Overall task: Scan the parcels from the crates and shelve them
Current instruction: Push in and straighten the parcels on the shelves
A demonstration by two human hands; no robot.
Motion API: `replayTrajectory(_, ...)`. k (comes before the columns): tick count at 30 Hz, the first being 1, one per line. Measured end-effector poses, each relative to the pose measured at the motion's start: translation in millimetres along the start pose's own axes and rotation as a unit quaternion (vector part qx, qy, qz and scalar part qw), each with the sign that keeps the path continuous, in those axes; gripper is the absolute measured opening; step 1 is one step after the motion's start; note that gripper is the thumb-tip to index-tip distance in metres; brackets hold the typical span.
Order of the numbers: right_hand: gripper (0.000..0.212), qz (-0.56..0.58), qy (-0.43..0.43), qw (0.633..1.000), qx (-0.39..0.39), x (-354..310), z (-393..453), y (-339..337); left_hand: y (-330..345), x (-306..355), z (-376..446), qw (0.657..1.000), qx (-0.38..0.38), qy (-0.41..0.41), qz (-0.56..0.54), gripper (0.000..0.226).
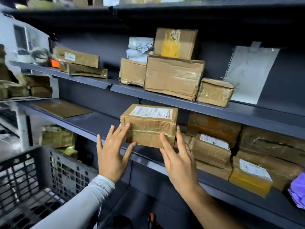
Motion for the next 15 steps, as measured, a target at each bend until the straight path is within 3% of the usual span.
replayTrajectory(6,0.058,0.057,-0.008,0.998,0.037,-46,35,-19,-55,-1,19,0.997,0.038,0.02,0.07,0.063)
replayTrajectory(9,0.049,0.063,-0.014,0.996,0.055,-56,48,-44,-71,17,31,0.995,0.07,0.034,0.07,0.062)
replayTrajectory(15,0.052,0.058,0.018,0.993,0.097,-44,45,-101,-70,72,42,0.992,0.102,0.073,0.027,0.059)
Point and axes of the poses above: each hand's wrist, its own z-axis towards the middle knuckle, its own y-axis out of the palm, x = y × z, the point moved 3 cm from there along z, towards the middle knuckle, and after that the axes turned 6 degrees about -x, right-handed, at the moved point
